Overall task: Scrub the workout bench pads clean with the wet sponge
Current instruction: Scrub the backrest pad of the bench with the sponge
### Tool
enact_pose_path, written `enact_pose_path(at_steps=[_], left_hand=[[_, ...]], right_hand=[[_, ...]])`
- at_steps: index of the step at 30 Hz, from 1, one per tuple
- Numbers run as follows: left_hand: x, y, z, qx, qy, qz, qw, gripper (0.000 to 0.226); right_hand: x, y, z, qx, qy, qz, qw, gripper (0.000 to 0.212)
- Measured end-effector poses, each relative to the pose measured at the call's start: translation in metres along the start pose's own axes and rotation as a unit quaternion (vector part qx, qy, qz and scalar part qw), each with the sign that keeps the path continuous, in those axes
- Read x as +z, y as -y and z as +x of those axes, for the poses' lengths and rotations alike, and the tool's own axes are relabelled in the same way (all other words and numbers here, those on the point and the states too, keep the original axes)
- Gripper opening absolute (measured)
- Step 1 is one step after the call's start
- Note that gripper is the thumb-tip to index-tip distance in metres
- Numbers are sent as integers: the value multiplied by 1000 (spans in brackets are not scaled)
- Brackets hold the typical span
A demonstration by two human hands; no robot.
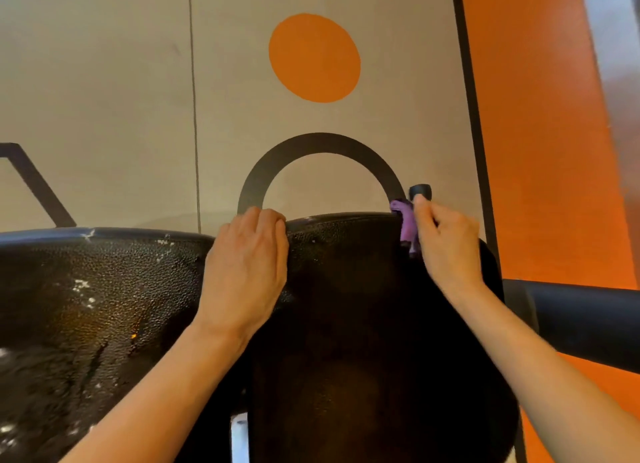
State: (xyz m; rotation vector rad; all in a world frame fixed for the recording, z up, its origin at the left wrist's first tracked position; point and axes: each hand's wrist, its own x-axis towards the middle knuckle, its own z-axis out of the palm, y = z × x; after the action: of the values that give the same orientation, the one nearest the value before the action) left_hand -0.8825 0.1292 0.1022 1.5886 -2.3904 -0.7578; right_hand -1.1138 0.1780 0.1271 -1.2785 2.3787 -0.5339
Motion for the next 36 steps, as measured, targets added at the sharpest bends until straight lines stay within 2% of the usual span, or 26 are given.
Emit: enact_pose_path(at_steps=[2, 4, 7, 8, 9, 10, 12, 13, 14, 16, 18, 20, 22, 25, 26, 27, 29, 31, 33, 34, 36], left_hand=[[4, 2, 0, 2, -17, 17, 1000, 34], [7, 4, 0, 2, -20, 33, 999, 32], [9, 4, 1, 15, -8, 45, 999, 32], [9, 5, 2, 21, -7, 51, 998, 32], [9, 6, 2, 22, -9, 57, 998, 31], [9, 7, 3, 21, -14, 58, 998, 30], [9, 5, 4, 14, -19, 53, 998, 30], [8, 4, 3, 9, -17, 48, 999, 30], [7, 3, 3, 4, -12, 43, 999, 30], [3, 2, 4, -2, 4, 27, 1000, 29], [-6, 5, 2, -1, 22, 13, 1000, 28], [-22, 13, -3, 12, 28, 31, 999, 32], [-41, 30, -9, 23, 13, 54, 998, 36], [-62, 61, -17, 6, 23, 79, 997, 38], [-64, 69, -18, 0, 28, 88, 996, 38], [-64, 74, -19, -1, 36, 98, 995, 37], [-60, 77, -22, 5, 45, 118, 992, 35], [-58, 78, -22, 17, 35, 126, 991, 31], [-57, 80, -22, 27, 20, 130, 991, 29], [-57, 80, -21, 30, 15, 130, 991, 30], [-57, 80, -20, 36, 10, 132, 991, 32]], right_hand=[[21, 15, -2, -1, -63, -60, 996, 45], [54, 51, -11, -64, -61, -57, 994, 43], [61, 76, -18, -211, 30, -42, 976, 43], [51, 66, -13, -230, 76, -30, 970, 44], [38, 51, -5, -208, 113, -16, 971, 46], [24, 35, 2, -150, 123, -5, 981, 48], [9, 16, 5, -13, 52, -27, 998, 49], [13, 17, 1, 14, 0, -51, 999, 48], [26, 28, -3, -1, -35, -62, 997, 45], [61, 66, -19, -103, -46, -55, 992, 42], [80, 93, -33, -203, -8, -49, 978, 42], [70, 86, -26, -242, 54, -50, 967, 39], [48, 57, -15, -216, 79, -40, 972, 41], [29, 37, -7, -41, 9, -13, 999, 45], [37, 45, -11, -16, -19, -30, 999, 42], [49, 59, -16, -28, -40, -54, 997, 38], [78, 89, -31, -107, -48, -80, 990, 33], [90, 107, -39, -202, 1, -84, 976, 29], [75, 100, -29, -273, 92, -89, 953, 31], [61, 88, -21, -266, 126, -88, 952, 35], [33, 65, -10, -134, 112, -64, 983, 38]])
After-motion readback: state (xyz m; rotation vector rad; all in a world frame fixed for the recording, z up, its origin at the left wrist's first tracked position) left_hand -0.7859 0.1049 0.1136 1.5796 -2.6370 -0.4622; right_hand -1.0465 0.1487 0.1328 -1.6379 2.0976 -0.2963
